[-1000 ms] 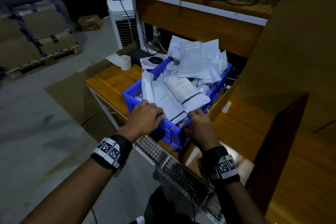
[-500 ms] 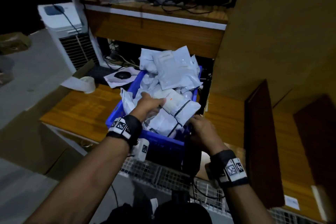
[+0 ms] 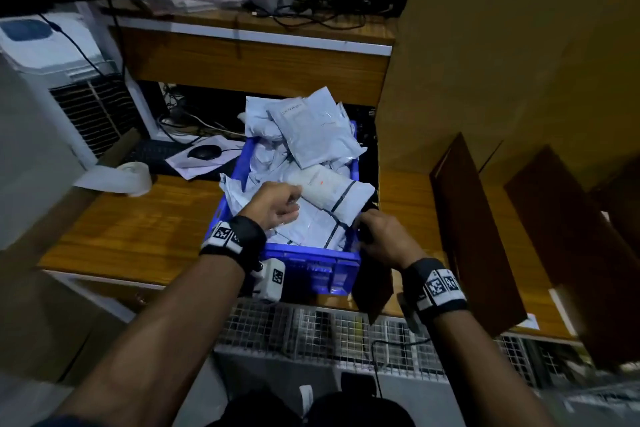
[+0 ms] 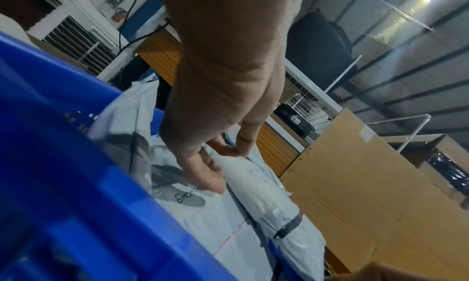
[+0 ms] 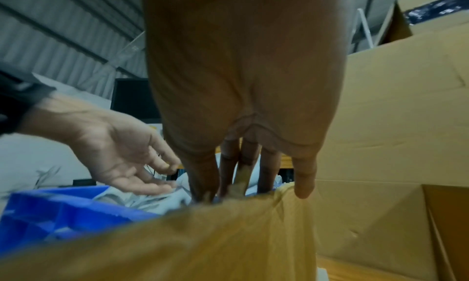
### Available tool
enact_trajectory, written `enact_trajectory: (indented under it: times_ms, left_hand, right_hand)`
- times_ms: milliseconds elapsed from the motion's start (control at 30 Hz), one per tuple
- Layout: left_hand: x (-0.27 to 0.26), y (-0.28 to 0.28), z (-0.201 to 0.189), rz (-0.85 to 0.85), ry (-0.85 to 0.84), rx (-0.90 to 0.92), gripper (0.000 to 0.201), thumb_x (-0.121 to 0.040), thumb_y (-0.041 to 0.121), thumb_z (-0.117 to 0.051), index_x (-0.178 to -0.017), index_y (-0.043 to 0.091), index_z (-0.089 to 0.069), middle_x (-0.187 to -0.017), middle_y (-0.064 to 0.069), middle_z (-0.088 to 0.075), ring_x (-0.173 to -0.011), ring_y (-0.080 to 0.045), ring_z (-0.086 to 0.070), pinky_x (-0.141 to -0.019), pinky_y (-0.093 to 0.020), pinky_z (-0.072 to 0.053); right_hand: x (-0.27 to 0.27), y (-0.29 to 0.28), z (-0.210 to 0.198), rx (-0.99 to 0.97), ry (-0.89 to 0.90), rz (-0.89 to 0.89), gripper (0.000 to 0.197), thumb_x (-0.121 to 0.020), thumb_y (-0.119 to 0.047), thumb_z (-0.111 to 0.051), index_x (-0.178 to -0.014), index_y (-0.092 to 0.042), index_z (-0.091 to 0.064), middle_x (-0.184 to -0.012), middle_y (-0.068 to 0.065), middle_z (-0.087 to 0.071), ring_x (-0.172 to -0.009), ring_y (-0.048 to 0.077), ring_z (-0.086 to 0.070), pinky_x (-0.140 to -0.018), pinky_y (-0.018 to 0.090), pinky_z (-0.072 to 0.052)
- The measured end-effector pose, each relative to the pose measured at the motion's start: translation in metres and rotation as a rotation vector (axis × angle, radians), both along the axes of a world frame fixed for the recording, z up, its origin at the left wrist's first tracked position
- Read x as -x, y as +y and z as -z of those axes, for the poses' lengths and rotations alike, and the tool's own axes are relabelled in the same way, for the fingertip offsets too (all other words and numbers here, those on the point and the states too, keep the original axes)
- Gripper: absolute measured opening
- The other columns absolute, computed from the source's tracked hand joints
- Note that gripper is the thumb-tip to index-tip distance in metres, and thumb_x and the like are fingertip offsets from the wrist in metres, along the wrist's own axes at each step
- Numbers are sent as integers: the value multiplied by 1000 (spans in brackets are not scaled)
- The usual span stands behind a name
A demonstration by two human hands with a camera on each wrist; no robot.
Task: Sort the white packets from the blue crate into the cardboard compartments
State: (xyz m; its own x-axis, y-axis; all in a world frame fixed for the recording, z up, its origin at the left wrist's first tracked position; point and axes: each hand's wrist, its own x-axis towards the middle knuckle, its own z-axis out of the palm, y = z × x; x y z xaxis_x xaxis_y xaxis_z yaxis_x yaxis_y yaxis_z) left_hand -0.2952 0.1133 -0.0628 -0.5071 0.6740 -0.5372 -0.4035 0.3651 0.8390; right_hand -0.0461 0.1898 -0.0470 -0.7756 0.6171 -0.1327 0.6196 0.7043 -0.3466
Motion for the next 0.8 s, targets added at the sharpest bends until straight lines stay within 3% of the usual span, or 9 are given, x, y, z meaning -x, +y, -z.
enact_trajectory:
  times_ms: [67,167,267,333,433,533,667,733,800]
  left_hand:
    - [3,-8,-2,-39,-2,9,6,-100,13,-67,-98,8,-65,-90,-6,-64,-83,-21,-67,-84,-38,-62]
    - [-1,-13,-1,-47,-11,-4,19,-99,16,-71,-108,1,-64,-100,-12,-69,-89,-24,-73,-87,-40,-63]
    - [-14,-12,-2,31,-16,3,40,-95,31,-81,-116,0,-65,-114,-19,-72,-99,-30,-74,-92,-41,-62]
    - [-24,-6,-5,48,16,11,46,-95,32,-81,-120,-3,-65,-118,-19,-70,-96,-28,-74,-85,-38,-63]
    - [-32,2,-10,27,48,-5,50,-96,31,-80,-128,-3,-62,-112,-15,-71,-85,-23,-73,-70,-34,-62]
    - [-36,1,-10,2,35,-2,51,-94,31,-81,-129,0,-62,-113,-12,-72,-90,-24,-74,-73,-36,-63]
    - [-35,-6,-7,-16,14,-41,41,-94,26,-82,-122,2,-65,-108,-9,-77,-92,-25,-77,-75,-39,-64]
    - [-33,-15,-9,11,-2,-53,30,-95,20,-80,-117,5,-66,-99,-7,-78,-82,-21,-76,-67,-35,-63]
    - [-29,-25,-14,95,-6,-54,25,-96,15,-79,-116,7,-67,-97,-6,-79,-79,-20,-77,-64,-33,-62]
  right_hand:
    - [1,-2,-1,6,10,16,37,-87,-14,-80,-121,-15,-66,-127,8,-63,-116,31,-62,-98,44,-52]
    - [4,-1,-1,28,0,69,53,-83,-14,-86,-127,-15,-56,-128,10,-65,-115,31,-64,-95,41,-55]
    - [10,6,-4,108,41,132,91,-73,-11,-93,-141,-18,-34,-133,17,-63,-118,36,-65,-95,46,-57]
    - [16,13,-8,71,32,149,115,-68,-19,-98,-156,-18,-24,-146,18,-49,-131,39,-54,-106,49,-52]
    - [26,25,-10,-136,-162,152,134,-67,-53,-95,-166,-22,-10,-158,15,-23,-139,39,-33,-109,52,-44]
    - [32,30,-12,-86,-239,79,125,-68,-62,-91,-164,-29,-18,-169,4,-19,-144,40,-26,-112,56,-35]
    - [31,27,-16,37,-168,-6,93,-73,-54,-91,-150,-32,-42,-154,0,-50,-144,32,-30,-110,52,-30]
    - [27,27,-16,109,-125,-52,89,-74,-53,-91,-146,-32,-45,-140,0,-63,-135,28,-45,-102,45,-38]
    - [21,28,-17,222,-33,-62,96,-72,-52,-94,-148,-26,-42,-124,-4,-71,-112,20,-63,-90,36,-51]
